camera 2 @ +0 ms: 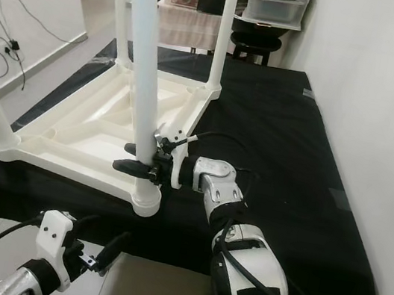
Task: Building children table
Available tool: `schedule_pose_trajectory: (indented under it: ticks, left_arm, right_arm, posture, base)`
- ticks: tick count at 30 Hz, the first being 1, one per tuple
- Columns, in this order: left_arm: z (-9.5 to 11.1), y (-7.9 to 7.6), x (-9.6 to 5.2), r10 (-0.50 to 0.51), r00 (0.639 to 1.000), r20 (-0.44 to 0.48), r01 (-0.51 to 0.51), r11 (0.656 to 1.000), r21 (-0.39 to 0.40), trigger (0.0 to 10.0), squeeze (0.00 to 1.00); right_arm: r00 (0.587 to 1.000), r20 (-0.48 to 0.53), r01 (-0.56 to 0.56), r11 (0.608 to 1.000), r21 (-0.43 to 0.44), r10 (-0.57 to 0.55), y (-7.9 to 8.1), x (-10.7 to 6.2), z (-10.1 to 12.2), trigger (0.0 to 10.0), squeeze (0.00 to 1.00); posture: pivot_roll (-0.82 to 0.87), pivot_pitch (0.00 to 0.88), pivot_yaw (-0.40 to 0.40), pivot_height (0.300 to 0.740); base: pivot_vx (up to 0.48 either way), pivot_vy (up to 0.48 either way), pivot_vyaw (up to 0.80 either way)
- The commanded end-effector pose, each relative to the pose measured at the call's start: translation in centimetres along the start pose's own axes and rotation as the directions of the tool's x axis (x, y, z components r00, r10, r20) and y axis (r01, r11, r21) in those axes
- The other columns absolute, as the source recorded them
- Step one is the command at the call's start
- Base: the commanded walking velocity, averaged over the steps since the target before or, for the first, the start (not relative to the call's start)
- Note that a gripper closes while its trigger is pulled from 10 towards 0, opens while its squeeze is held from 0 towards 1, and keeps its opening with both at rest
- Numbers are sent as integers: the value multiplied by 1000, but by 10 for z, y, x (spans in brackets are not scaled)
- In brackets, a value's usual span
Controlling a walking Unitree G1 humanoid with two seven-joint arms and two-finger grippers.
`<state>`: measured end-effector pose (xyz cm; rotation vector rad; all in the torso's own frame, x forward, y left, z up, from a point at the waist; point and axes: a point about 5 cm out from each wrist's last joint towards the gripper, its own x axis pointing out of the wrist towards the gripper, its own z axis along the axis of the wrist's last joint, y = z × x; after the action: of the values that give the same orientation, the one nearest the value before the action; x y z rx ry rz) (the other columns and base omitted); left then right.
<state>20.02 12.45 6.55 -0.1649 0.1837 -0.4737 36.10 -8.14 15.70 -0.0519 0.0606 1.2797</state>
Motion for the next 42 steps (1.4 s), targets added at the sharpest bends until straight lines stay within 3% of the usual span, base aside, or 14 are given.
schedule_pose_trajectory:
  ticks: [1,4,7,16,18,19,20,21,27,29,30,39,41,42]
  left_arm:
    - [1,-3,-6,-8,1000,4,8,998,62,10000,0]
    - [2,-4,-8,-11,1000,8,10,997,75,10000,0]
    - [4,-5,-14,-25,999,23,23,996,87,10000,0]
    - [3,-6,-11,-80,996,26,78,992,95,10000,0]
    - [3,-6,-11,-68,997,37,64,994,94,10000,0]
    - [4,-6,-10,-62,997,42,58,994,96,10000,0]
    - [4,-6,-10,-62,997,42,58,994,96,10000,0]
    - [4,-6,-8,-58,997,47,54,994,97,10000,0]
    - [4,-6,-7,-58,997,53,53,995,88,10000,0]
    - [4,-5,-6,-59,997,56,54,995,83,10000,0]
    - [4,-5,-5,-61,996,59,57,995,77,10000,0]
    - [4,-3,-4,-60,996,61,56,996,73,10000,0]
    - [4,-2,-5,-60,996,61,55,996,73,10000,0]
    - [4,-3,-5,-60,996,61,55,996,72,10000,0]
  right_arm:
    - [991,-53,132,986,107,-126,11,-6,-40,0,0]
    - [979,-86,193,972,133,-182,17,-5,-53,0,0]
    - [764,-249,644,725,243,-595,62,10,-93,0,0]
    - [789,-221,612,766,197,-573,53,31,-88,0,0]
    - [771,-228,632,759,158,-595,53,36,-80,3373,0]
    - [778,-214,623,767,150,-590,55,39,-72,10000,204]
    - [778,-214,623,767,150,-590,55,39,-72,10000,204]
    - [809,-173,586,795,156,-562,55,44,-60,10000,1000]
    - [923,-40,383,907,176,-382,49,55,-36,10000,1000]
    - [963,9,267,954,136,-271,47,57,-24,10000,898]
    - [991,32,128,990,64,-130,44,55,-14,10000,0]
    - [991,-120,-67,994,-92,55,22,42,2,10000,0]
    - [992,-125,-45,996,-78,35,17,41,5,0,0]
    - [992,-123,-39,997,-69,31,15,40,5,0,0]
  posture:
    - [57,0,-3,740]
    - [57,0,-3,740]
    - [35,0,16,740]
    - [28,0,24,740]
    - [32,0,21,740]
    - [39,0,17,740]
    - [39,0,17,740]
    - [39,0,17,740]
    - [28,0,20,740]
    - [24,0,21,740]
    - [27,0,21,740]
    - [37,0,27,740]
    - [36,0,29,740]
    - [37,0,30,740]
  base:
    - [0,0,0]
    - [0,0,0]
    - [0,0,0]
    - [0,0,0]
    - [0,0,0]
    - [0,0,0]
    - [0,0,0]
    - [0,0,0]
    - [0,0,0]
    - [0,0,0]
    - [0,0,0]
    - [0,0,0]
    - [0,0,0]
    - [0,0,0]
